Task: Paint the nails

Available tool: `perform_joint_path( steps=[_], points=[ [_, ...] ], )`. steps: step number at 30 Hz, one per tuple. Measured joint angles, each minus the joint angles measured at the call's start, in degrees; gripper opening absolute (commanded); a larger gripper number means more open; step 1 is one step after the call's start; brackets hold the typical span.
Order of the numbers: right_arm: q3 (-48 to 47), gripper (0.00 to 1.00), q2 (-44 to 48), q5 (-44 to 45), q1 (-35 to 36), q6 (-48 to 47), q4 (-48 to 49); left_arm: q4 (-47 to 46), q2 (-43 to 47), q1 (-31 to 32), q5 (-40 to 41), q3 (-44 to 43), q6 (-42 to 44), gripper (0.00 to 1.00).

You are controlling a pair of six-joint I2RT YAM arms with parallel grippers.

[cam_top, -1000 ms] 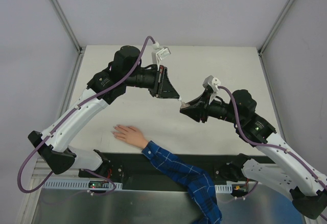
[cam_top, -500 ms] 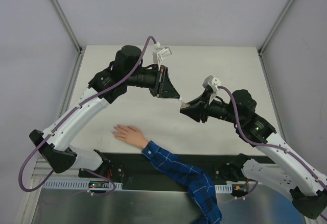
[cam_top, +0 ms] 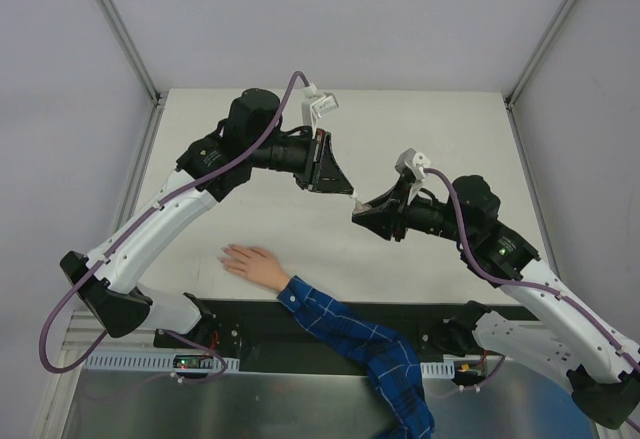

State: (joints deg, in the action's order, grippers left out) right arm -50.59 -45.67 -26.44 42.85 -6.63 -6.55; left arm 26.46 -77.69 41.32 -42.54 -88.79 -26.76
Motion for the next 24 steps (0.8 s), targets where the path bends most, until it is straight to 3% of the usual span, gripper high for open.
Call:
perform_joint_path(
  steps=[24],
  points=[
    [-2.5,0.00,-2.2,0.3,0.2,0.2,-0.7,1.3,-0.5,2.4,1.5,0.5,3.5,0.00]
  ],
)
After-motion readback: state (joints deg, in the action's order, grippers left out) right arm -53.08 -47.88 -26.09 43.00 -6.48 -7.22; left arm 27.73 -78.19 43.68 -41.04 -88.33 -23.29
